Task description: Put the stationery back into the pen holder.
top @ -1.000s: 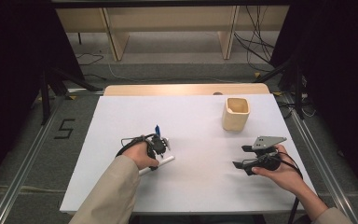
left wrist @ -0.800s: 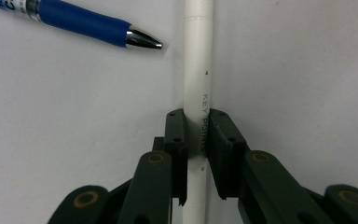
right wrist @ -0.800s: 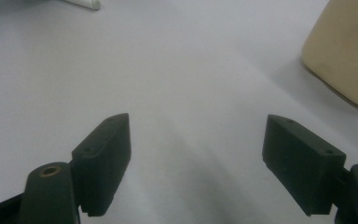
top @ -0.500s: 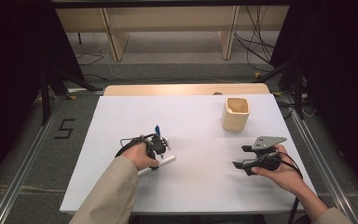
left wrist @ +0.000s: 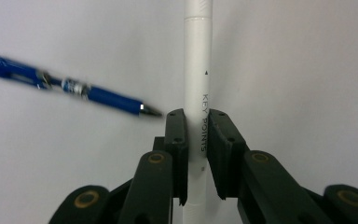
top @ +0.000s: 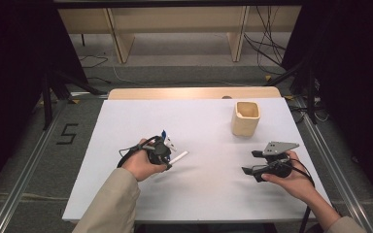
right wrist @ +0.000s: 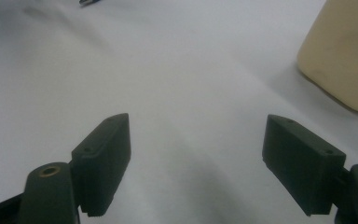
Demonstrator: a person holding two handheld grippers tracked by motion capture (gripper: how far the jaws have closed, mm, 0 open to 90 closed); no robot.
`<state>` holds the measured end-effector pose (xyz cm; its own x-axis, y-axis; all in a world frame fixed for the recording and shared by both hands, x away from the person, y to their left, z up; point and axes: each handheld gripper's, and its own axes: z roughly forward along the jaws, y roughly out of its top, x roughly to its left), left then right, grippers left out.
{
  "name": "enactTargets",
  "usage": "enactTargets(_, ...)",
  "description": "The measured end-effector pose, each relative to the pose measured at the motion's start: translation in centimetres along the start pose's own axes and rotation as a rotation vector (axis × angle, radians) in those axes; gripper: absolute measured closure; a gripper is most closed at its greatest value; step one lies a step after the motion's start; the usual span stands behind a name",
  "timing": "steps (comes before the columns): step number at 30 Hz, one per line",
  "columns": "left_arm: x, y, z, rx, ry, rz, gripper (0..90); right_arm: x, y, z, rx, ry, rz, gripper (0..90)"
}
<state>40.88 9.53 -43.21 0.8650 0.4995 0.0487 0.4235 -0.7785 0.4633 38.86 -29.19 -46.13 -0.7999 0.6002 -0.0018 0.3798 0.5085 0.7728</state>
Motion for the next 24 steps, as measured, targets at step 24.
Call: enactTargets(24,-6.8,0.8,1.3,-0.632,0.093,-0.226,78.8,3.5,3.5,1.8,-0.312,0.063,0.193,30.0)
